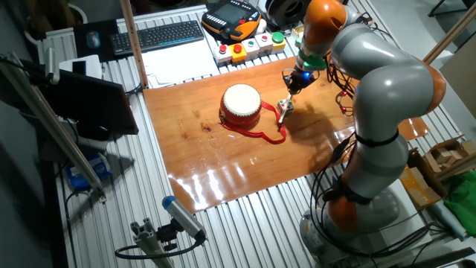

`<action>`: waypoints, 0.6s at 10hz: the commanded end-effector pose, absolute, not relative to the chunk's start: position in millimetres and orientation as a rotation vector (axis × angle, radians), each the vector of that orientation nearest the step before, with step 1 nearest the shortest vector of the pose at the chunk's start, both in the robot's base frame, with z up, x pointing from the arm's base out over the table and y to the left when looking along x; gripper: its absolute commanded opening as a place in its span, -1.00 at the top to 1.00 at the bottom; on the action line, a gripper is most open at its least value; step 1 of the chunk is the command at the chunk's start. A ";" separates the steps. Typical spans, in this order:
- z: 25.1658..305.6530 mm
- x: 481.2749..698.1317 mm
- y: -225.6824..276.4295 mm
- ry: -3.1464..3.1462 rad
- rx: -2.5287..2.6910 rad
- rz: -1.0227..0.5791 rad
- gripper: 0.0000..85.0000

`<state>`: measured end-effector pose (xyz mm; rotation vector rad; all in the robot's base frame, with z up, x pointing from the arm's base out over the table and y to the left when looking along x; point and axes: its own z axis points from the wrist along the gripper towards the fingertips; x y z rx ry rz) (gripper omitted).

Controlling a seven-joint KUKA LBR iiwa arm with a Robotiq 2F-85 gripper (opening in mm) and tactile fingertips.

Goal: Play the drum

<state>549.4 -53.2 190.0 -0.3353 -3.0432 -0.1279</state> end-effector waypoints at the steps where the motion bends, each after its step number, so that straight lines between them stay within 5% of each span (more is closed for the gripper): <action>1: 187.4 551.5 -56.3 -3.041 -0.350 -0.130 0.98; 6: 182.7 555.9 -63.4 -3.026 -0.451 -0.095 0.98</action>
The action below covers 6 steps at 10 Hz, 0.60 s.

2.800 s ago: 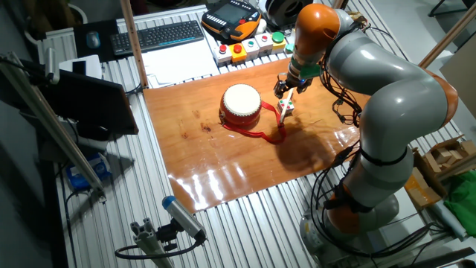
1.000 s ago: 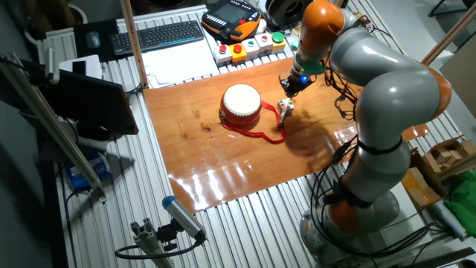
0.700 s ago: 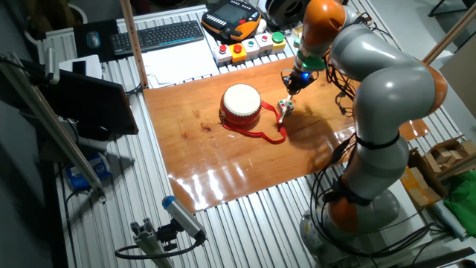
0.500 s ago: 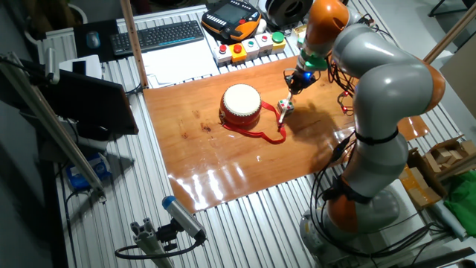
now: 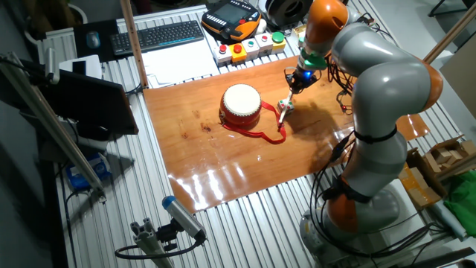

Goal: Play the drum

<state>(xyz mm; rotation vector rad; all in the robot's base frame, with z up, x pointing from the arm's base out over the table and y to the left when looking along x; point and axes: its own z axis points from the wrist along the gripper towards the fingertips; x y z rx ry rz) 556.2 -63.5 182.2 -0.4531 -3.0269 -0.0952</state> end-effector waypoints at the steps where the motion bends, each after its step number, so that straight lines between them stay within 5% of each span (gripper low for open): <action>1: 181.3 556.9 -63.6 -3.028 -0.458 -0.096 0.98; 6: 177.0 559.2 -64.7 -3.019 -0.514 -0.106 0.98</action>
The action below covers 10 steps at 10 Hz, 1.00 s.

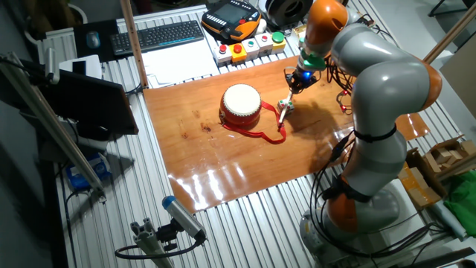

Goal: Play the drum

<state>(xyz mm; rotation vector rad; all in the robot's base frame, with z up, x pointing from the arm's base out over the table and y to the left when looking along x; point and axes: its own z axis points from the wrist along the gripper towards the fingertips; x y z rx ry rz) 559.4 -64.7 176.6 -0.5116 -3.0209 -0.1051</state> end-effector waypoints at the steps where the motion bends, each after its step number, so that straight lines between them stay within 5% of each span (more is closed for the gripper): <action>1: 175.1 559.9 -65.0 -3.026 -0.508 -0.103 0.98; 3: 173.0 561.3 -66.7 -3.026 -0.530 -0.133 0.79; 6: 169.3 563.3 -72.2 -3.013 -0.514 -0.118 0.98; 10: 157.4 561.9 -78.7 -2.980 -0.557 -0.099 0.98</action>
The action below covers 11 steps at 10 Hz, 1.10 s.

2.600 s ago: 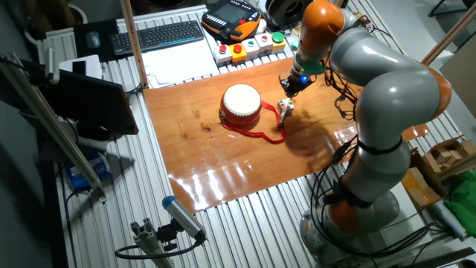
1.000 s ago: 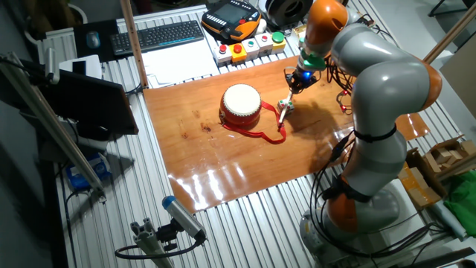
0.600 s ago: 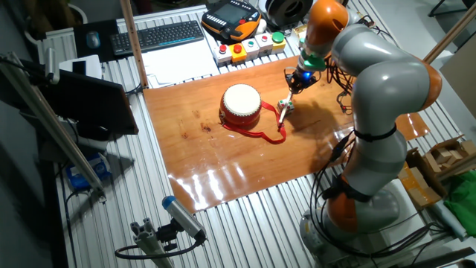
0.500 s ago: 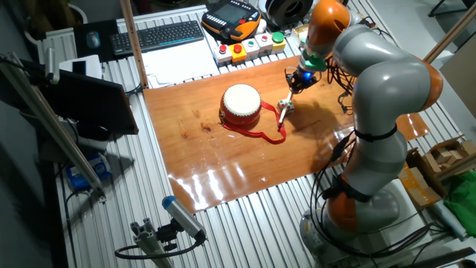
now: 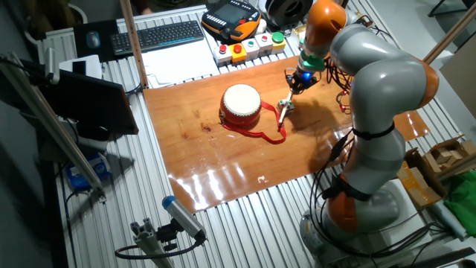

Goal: Play the drum

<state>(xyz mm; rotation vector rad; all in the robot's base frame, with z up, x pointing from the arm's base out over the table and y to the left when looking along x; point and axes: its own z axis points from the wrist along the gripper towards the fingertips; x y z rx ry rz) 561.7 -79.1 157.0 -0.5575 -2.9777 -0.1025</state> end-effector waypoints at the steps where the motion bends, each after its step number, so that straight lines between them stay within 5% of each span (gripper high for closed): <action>1: 152.4 560.9 -81.3 -2.954 -0.575 -0.128 0.98; 11: 140.4 576.7 -76.9 -2.911 -0.725 -0.125 0.98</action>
